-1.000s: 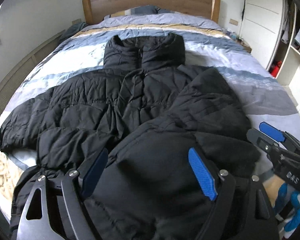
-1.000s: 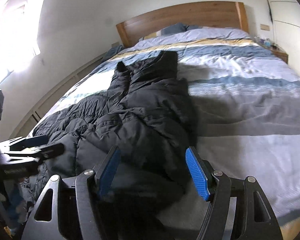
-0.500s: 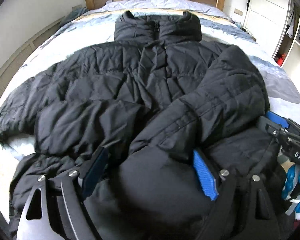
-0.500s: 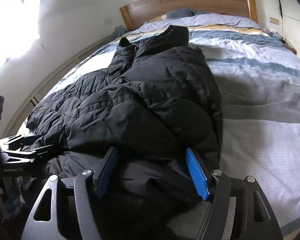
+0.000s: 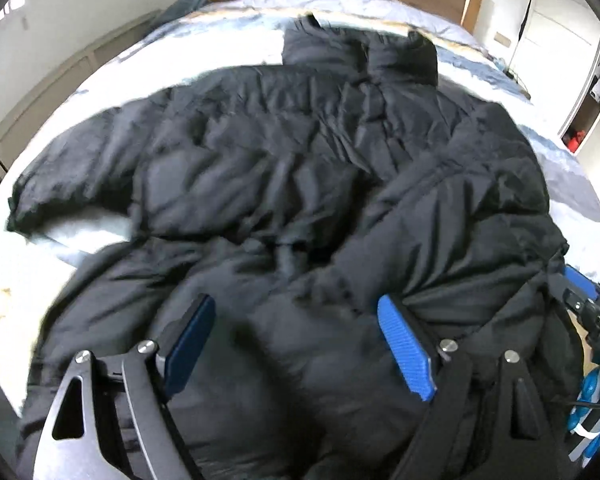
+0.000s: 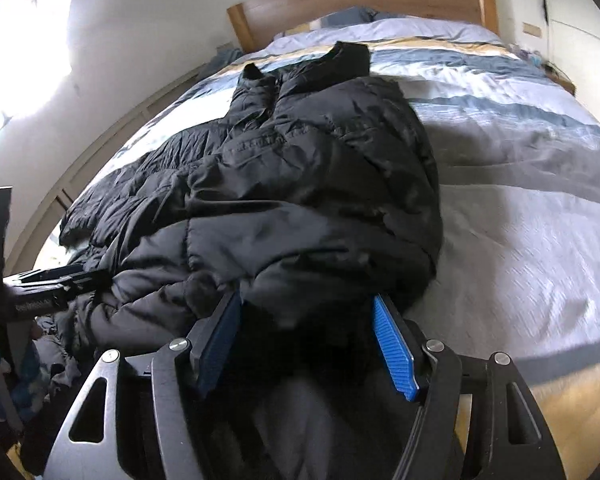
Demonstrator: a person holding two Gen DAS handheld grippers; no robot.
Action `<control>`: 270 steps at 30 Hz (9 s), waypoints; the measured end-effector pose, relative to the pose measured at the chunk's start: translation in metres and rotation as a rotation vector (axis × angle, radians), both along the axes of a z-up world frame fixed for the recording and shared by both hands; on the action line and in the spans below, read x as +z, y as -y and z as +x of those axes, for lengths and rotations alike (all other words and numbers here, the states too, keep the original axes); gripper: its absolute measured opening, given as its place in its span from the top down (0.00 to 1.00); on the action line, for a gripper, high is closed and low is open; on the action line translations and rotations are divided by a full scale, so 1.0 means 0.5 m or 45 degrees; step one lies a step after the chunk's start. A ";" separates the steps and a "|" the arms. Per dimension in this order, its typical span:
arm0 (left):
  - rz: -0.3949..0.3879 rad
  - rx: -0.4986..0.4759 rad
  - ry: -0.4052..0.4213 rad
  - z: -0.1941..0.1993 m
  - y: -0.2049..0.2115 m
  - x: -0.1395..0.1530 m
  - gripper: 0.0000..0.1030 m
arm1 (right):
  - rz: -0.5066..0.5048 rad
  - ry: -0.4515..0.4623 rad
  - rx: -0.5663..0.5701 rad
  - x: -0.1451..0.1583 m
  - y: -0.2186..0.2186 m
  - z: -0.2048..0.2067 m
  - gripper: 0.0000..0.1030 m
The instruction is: Fold large clothes
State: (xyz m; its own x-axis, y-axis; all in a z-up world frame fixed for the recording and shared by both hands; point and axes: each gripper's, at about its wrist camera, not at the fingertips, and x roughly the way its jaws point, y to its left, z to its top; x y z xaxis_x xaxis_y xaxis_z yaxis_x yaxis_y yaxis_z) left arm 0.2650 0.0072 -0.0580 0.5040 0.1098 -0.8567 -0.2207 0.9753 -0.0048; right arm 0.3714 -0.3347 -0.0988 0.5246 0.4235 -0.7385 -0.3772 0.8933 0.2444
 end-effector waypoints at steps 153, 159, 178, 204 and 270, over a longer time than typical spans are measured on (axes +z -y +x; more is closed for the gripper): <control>-0.264 -0.338 0.200 0.006 -0.113 0.120 0.91 | 0.113 0.221 -0.652 0.274 0.159 -0.392 0.00; -0.198 -0.367 0.104 -0.008 -0.093 0.048 0.91 | 0.117 0.190 -0.648 0.259 0.153 -0.389 0.01; -0.256 -0.512 0.078 -0.063 -0.034 0.023 0.71 | 0.036 0.148 -0.523 0.245 0.058 -0.370 0.01; -0.144 -0.175 0.183 0.027 -0.370 0.118 0.70 | -0.099 0.158 0.320 0.241 -0.479 -0.149 0.07; 0.125 -0.296 0.127 0.032 -0.120 0.023 0.68 | -0.183 -0.071 0.104 0.020 -0.254 -0.080 0.09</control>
